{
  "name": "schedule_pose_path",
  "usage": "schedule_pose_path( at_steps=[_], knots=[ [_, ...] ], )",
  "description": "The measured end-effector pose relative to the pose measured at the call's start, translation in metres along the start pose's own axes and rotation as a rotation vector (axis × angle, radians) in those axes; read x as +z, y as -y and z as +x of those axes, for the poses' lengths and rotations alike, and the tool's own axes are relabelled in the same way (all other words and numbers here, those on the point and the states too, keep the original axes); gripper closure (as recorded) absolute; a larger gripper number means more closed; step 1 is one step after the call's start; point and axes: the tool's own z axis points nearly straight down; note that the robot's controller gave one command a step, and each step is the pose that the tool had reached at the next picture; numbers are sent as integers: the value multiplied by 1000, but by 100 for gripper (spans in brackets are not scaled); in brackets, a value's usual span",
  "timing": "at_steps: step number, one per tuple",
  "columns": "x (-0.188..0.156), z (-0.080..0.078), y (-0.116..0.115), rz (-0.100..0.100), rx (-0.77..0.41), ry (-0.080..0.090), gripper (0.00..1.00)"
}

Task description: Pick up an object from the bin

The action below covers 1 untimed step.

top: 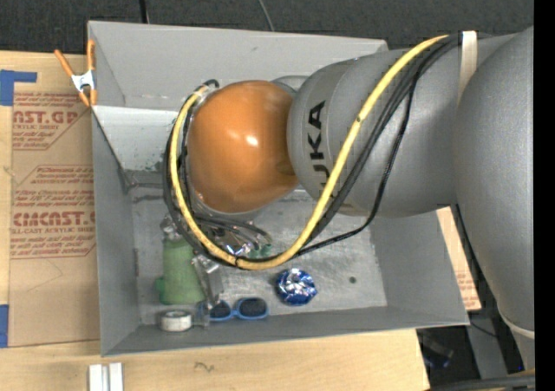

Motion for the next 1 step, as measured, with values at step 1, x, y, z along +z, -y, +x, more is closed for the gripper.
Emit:
schedule_pose_path(
  at_steps=[1],
  knots=[
    [-61, -69, 34, 0, -368, 1, 100]
  ],
)
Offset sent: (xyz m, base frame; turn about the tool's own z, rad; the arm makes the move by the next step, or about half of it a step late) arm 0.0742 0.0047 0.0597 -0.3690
